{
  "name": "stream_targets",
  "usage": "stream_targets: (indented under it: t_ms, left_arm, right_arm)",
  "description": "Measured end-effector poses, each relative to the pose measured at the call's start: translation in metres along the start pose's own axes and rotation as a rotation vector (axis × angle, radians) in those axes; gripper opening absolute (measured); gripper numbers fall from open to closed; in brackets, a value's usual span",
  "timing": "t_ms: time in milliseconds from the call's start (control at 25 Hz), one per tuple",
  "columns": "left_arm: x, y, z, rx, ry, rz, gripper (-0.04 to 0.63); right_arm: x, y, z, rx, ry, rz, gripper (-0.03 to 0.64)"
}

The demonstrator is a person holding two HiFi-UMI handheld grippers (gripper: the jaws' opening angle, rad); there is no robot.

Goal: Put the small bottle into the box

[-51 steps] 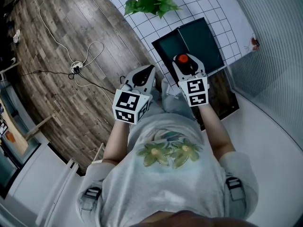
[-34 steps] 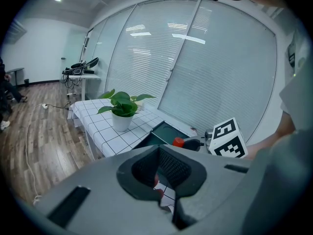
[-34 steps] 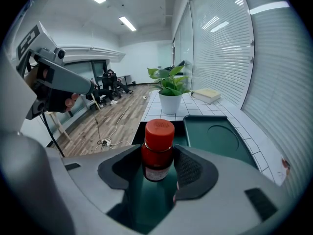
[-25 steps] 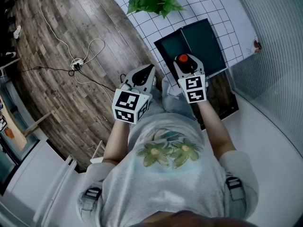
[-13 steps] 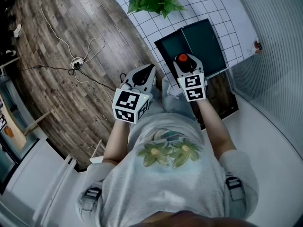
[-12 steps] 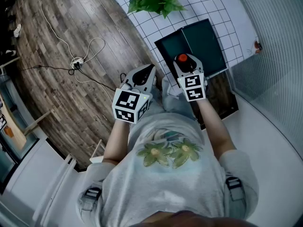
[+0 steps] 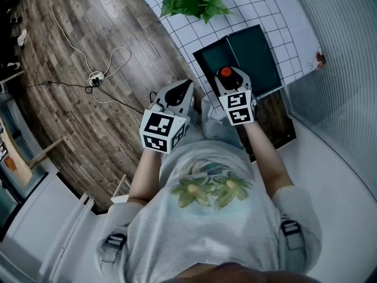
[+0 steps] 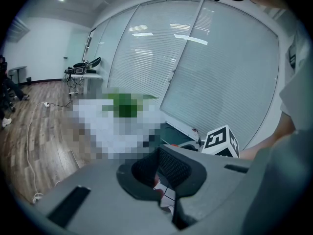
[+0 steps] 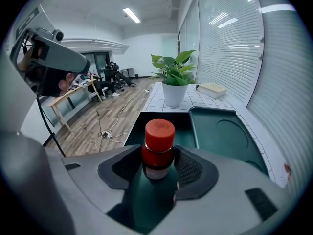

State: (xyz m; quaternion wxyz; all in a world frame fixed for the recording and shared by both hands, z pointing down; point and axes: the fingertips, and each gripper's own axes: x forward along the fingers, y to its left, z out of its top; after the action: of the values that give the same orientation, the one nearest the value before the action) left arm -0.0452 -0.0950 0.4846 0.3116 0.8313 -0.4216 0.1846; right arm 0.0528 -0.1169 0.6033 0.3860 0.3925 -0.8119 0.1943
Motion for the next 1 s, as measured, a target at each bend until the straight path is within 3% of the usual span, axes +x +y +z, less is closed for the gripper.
stream_targets:
  t_ms: [1000]
  left_arm:
    - [-0.0055, 0.003, 0.0021, 0.012, -0.003, 0.003, 0.008]
  right_arm:
    - [0.0078, 0.0026, -0.0078, -0.058, 0.073, -0.031, 0.209]
